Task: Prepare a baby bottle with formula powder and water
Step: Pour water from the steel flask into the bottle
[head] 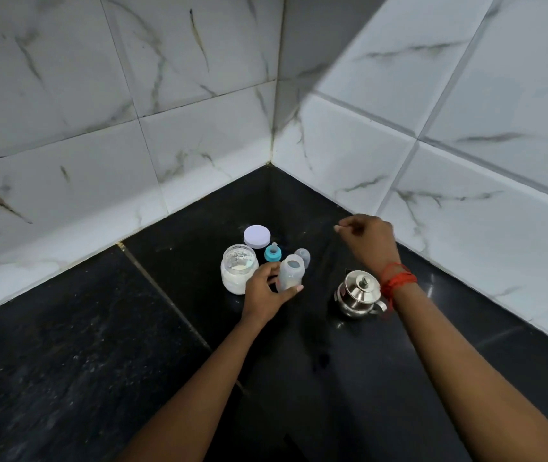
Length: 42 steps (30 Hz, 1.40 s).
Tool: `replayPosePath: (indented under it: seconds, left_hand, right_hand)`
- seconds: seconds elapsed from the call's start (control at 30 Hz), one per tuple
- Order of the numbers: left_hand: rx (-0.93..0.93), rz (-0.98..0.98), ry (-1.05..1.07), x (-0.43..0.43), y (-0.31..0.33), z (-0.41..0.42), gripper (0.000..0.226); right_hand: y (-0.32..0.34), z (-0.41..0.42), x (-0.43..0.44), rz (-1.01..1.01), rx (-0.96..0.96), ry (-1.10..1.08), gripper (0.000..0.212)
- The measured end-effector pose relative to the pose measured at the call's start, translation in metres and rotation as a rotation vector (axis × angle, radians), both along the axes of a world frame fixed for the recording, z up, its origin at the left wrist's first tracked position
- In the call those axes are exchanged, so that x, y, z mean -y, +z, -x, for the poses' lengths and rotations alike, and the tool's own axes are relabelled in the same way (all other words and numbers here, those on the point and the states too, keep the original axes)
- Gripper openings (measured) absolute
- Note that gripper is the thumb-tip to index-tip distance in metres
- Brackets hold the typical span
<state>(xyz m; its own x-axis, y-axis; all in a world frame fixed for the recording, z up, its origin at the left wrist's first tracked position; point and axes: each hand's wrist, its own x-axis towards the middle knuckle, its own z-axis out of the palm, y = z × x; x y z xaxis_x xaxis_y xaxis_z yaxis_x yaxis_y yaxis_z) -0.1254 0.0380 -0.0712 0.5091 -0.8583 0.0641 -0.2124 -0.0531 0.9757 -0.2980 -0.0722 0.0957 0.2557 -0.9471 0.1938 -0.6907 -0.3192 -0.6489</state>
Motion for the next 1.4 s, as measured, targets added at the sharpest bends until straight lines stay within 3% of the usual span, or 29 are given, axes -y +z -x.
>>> replayPosePath:
  seconds: [0.07, 0.27, 0.47, 0.6, 0.87, 1.07, 1.4]
  left_hand:
    - [0.003, -0.004, -0.012, 0.000, 0.003, 0.002, 0.055]
    - [0.028, -0.021, -0.054, 0.001, 0.011, 0.019, 0.054]
    - [0.031, -0.031, -0.079, -0.005, 0.019, 0.032, 0.053]
    - [0.033, -0.032, -0.090, -0.008, 0.025, 0.036, 0.053]
    - [0.030, -0.021, -0.103, -0.010, 0.035, 0.036, 0.054]
    - [0.036, 0.016, -0.107, 0.000, 0.046, 0.034, 0.053]
    - [0.074, 0.078, -0.149, 0.017, 0.054, 0.057, 0.051]
  right_hand:
    - [-0.005, 0.037, 0.000, -0.049, -0.041, -0.068, 0.021]
    - [-0.050, 0.112, -0.012, -0.428, -0.449, -0.034, 0.058]
    - [-0.101, 0.121, -0.034, -0.463, -0.030, -0.133, 0.044]
    - [-0.129, 0.112, -0.039, -0.516, 0.239, -0.254, 0.045]
    - [-0.158, 0.098, -0.034, -0.416, 0.657, -0.418, 0.045]
    - [-0.117, 0.115, -0.023, -0.331, 0.677, -0.320, 0.045]
    - [0.011, 0.126, -0.016, -0.160, 0.713, -0.138, 0.039]
